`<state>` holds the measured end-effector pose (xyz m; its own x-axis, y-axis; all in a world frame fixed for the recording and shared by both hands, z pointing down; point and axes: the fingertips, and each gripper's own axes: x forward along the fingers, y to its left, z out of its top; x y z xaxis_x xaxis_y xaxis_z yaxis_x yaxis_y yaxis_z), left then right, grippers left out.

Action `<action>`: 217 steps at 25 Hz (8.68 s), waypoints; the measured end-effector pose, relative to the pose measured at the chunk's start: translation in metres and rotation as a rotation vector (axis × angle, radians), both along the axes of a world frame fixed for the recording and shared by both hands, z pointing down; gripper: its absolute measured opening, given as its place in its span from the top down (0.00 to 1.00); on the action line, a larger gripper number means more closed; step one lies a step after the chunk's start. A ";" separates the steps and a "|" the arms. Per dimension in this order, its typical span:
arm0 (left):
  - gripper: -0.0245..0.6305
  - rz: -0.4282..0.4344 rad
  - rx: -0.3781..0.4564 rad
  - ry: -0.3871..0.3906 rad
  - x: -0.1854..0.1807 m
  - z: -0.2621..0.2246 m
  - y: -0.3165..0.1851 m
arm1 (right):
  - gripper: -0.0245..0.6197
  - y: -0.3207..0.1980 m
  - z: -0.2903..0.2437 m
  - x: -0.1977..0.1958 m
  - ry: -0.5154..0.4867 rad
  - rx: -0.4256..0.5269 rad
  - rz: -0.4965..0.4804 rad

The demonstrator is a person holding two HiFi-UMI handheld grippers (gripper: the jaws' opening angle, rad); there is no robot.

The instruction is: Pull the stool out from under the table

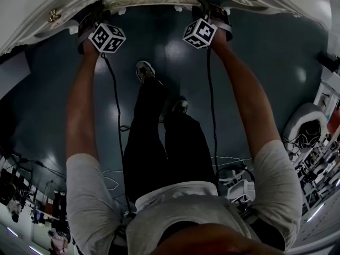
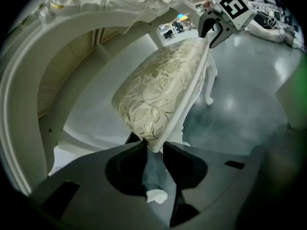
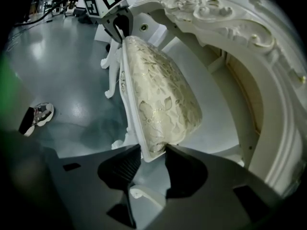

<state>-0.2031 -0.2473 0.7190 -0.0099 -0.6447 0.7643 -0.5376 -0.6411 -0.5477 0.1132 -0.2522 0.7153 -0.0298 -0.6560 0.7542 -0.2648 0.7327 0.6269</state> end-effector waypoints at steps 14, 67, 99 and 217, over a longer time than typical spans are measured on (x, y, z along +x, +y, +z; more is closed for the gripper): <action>0.81 -0.030 -0.111 0.011 0.014 -0.001 0.034 | 0.89 0.017 -0.013 0.015 -0.055 -0.060 0.079; 0.83 -0.295 -0.254 0.192 -0.009 -0.001 0.084 | 0.54 0.093 0.009 -0.011 -0.740 -0.543 0.682; 0.64 -0.490 -0.348 0.503 -0.014 0.004 0.133 | 0.52 0.132 0.010 -0.003 -0.708 -0.568 0.672; 0.79 -0.479 -0.487 0.318 0.013 0.020 0.307 | 0.52 0.278 0.004 0.010 -0.636 -0.580 0.639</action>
